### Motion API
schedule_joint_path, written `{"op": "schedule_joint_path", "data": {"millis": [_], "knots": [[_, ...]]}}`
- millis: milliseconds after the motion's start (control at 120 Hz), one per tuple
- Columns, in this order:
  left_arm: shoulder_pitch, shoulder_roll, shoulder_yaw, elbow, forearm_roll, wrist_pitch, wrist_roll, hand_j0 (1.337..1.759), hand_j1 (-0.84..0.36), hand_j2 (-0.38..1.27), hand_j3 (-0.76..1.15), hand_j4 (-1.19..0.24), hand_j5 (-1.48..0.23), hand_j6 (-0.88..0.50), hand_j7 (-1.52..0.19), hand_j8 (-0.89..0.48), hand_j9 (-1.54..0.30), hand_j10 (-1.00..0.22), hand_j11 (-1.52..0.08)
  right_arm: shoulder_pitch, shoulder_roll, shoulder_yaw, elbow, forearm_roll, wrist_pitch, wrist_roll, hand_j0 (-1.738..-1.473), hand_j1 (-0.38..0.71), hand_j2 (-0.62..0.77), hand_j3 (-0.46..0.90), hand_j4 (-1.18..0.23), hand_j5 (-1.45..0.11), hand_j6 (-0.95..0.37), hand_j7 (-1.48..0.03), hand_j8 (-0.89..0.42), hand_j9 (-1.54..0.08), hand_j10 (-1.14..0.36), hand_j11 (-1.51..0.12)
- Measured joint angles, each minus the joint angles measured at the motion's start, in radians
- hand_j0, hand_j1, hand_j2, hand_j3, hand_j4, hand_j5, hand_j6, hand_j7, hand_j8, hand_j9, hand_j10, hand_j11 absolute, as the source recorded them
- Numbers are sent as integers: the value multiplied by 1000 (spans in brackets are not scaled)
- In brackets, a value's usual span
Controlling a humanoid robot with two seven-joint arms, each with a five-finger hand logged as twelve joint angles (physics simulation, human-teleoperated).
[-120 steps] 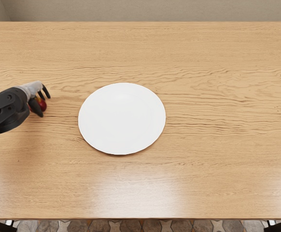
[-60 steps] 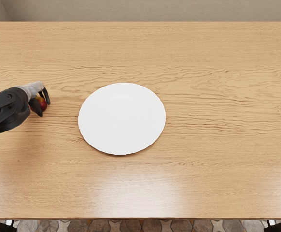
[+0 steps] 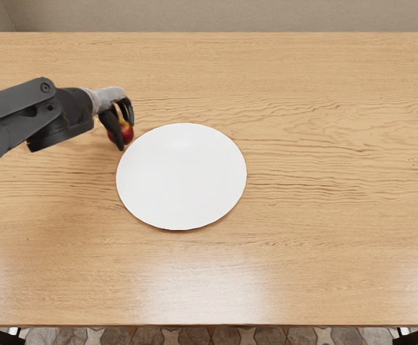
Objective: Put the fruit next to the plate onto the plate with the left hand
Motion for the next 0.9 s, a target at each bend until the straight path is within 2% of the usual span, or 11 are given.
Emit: {"op": "schedule_joint_path", "data": {"millis": [167, 450, 575, 625, 750, 900], "knots": [[-21, -76, 3, -2, -59, -6, 0, 1654, -337, 609, -1, -827, -1224, -376, -1174, -394, -1144, -727, -1151, 1, 0, 0, 0, 0, 0, 0, -1658, -305, -7, 0, -37, -47, -37, -47, -37, -47, -37, -47], [-29, -168, 12, 3, -91, -8, 0, 1655, -342, 616, 0, -828, -1232, -376, -1175, -395, -1139, -774, -1147, 1, 0, 0, 0, 0, 0, 0, -1658, -305, -7, 0, -37, -47, -37, -47, -37, -47, -37, -47], [-28, -173, 29, 3, -92, -4, 0, 1655, -316, 568, 0, -815, -1193, -398, -1151, -410, -1114, -792, -1119, 1, 0, 0, 0, 0, 0, 0, -1658, -305, -7, 0, -37, -47, -37, -47, -37, -47, -37, -47], [-28, -172, 31, 2, -93, -2, 0, 1656, -303, 511, 0, -761, -1105, -402, -1069, -429, -1036, -775, -1041, 1, 0, 0, 0, 0, 0, 0, -1658, -305, -7, 0, -37, -47, -37, -47, -37, -47, -37, -47], [-36, -173, 34, 1, -134, 2, 0, 1657, -233, 315, 0, -600, -851, -399, -829, -404, -809, -618, -811, 1, 0, 0, 0, 0, 0, 0, -1658, -305, -7, 0, -37, -47, -37, -47, -37, -47, -37, -47], [-41, -172, 35, 0, -151, 5, 0, 1657, -132, 186, 0, -457, -628, -361, -617, -363, -608, -465, -609, 1, 0, 0, 0, 0, 0, 0, -1658, -305, -7, 0, -37, -47, -37, -47, -37, -47, -37, -47]]}}
